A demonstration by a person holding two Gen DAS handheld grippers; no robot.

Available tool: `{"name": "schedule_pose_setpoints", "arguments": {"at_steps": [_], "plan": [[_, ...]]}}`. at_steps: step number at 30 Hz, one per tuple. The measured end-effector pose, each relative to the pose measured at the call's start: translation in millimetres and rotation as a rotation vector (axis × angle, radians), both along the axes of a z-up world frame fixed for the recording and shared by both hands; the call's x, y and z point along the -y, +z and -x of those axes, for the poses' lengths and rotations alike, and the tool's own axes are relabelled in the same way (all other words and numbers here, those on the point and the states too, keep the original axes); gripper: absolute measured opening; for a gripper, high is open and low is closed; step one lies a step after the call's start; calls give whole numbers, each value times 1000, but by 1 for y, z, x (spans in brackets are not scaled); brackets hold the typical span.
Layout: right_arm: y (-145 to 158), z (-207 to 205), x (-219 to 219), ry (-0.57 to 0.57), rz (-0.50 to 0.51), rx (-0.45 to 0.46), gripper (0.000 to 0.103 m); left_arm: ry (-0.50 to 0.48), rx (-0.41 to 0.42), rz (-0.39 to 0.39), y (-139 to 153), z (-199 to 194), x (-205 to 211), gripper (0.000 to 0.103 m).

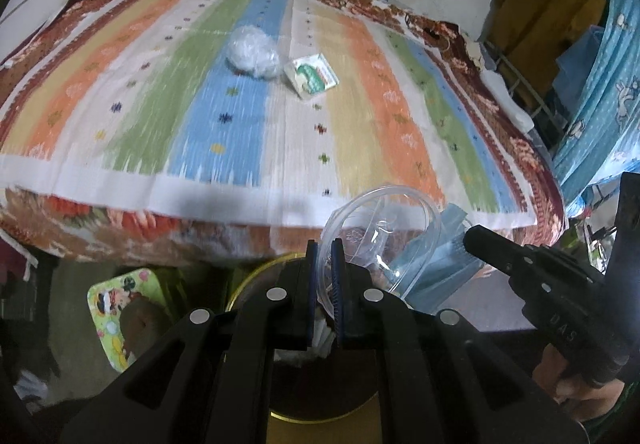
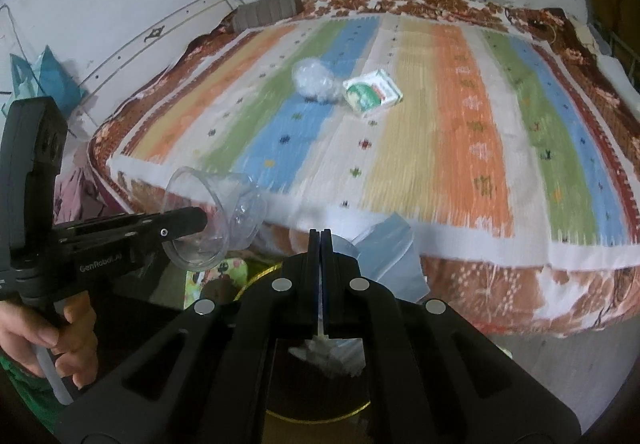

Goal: Collect trash
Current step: 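Carry the clear container with left tool while right tool carries blue mask to bin, then open left tool over the bin while right tool releases the blue mask inside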

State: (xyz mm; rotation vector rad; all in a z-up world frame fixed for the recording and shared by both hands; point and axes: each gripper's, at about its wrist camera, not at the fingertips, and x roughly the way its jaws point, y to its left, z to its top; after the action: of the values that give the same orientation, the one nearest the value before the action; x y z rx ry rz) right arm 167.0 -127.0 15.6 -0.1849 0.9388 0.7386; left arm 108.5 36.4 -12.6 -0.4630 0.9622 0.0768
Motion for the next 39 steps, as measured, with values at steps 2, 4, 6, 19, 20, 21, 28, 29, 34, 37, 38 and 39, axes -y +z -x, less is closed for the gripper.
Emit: {"name": "schedule_pose_setpoints", "arguments": {"at_steps": [2, 4, 6, 19, 20, 21, 28, 29, 34, 37, 38, 39], "plan": [[-3, 6, 0, 5, 7, 1, 0, 5, -21, -6, -5, 4, 4, 6], [-6, 10, 1, 2, 10, -4, 0, 12, -35, 0, -9, 8, 5, 6], [-10, 14, 2, 2, 15, -12, 0, 23, -53, 15, -13, 12, 5, 6], [-45, 42, 9, -7, 84, -71, 0, 82, -138, 55, -42, 30, 12, 6], [-50, 43, 11, -10, 93, -84, 0, 89, -146, 63, -44, 32, 12, 6], [-55, 45, 11, -11, 102, -93, 0, 89, -158, 71, -48, 33, 12, 6], [-71, 51, 9, -16, 151, -118, 0, 82, -217, 53, -66, 36, 23, 6], [-74, 51, 9, -14, 151, -127, 0, 83, -225, 52, -68, 35, 24, 6], [-83, 41, 13, -56, 139, -173, 1, 109, -252, 73, -75, 33, 17, 25], [-86, 37, 16, -86, 131, -210, 3, 132, -204, 112, -69, 34, 7, 51], [-86, 36, 18, -90, 124, -218, 10, 139, -189, 108, -65, 35, 6, 53], [-85, 35, 18, -91, 120, -219, 15, 141, -179, 111, -63, 35, 5, 55]]}}
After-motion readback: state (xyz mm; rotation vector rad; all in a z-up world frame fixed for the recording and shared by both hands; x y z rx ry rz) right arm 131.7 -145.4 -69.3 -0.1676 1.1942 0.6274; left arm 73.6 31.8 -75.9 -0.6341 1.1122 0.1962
